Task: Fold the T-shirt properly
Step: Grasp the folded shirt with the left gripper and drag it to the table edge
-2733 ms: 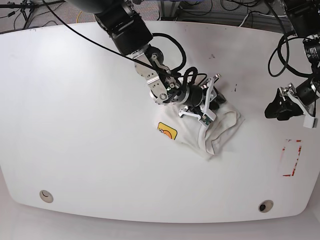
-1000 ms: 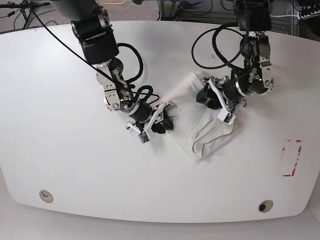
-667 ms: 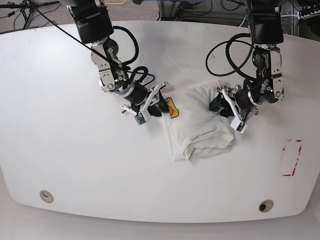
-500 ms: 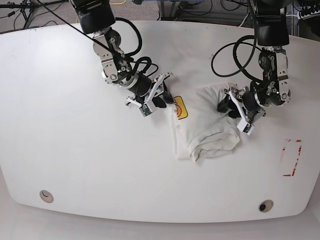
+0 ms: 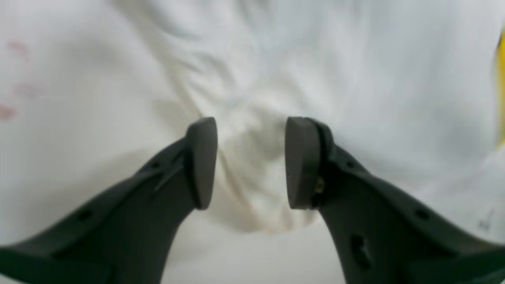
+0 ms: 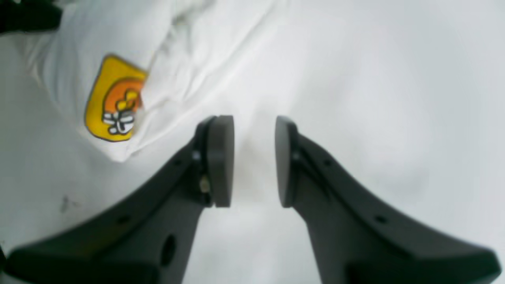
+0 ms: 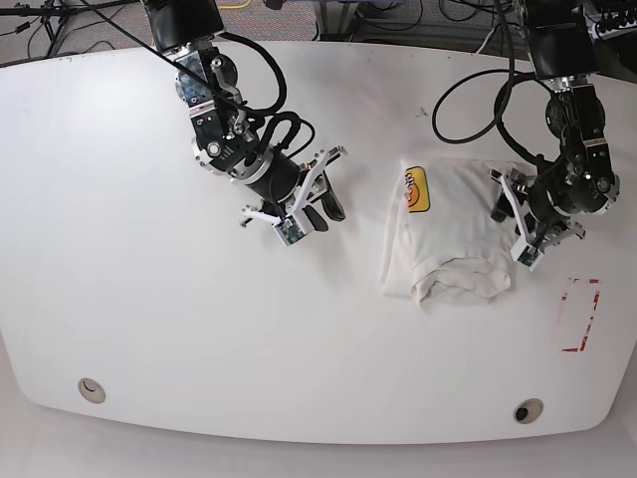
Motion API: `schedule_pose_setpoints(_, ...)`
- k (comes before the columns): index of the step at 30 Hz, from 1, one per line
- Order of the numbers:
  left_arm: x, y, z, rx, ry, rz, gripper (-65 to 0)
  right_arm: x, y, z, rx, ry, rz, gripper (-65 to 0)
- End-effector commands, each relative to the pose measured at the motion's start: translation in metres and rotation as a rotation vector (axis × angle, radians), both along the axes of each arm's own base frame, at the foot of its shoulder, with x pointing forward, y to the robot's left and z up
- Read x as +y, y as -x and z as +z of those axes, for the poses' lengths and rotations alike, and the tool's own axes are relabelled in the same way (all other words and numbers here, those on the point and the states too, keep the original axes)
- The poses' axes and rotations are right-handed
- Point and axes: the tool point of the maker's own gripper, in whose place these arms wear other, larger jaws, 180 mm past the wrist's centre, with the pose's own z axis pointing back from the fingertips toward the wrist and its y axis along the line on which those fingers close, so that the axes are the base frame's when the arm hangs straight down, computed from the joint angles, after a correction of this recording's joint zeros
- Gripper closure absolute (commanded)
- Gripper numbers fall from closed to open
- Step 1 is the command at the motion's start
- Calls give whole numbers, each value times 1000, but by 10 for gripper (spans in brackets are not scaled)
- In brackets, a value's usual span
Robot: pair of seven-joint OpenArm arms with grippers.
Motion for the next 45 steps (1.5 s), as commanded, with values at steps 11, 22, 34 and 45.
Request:
schedule_pose_setpoints(11, -94, -57, 62, -248, 197, -11, -456, -14, -10, 38, -95, 16, -8, -165)
schedule_pose_setpoints(22, -100, -34, -8, -165, 278, 80, -421, -28, -15, 37, -93, 19, -51, -165)
schedule_pose_setpoints(34, -69, -8, -50, -118, 266, 115, -401, -40, -12, 31, -73, 21, -83, -165)
schedule_pose_setpoints(45, -63, -8, -5, -244, 235, 59, -403, -38, -11, 31, -70, 14, -80, -165)
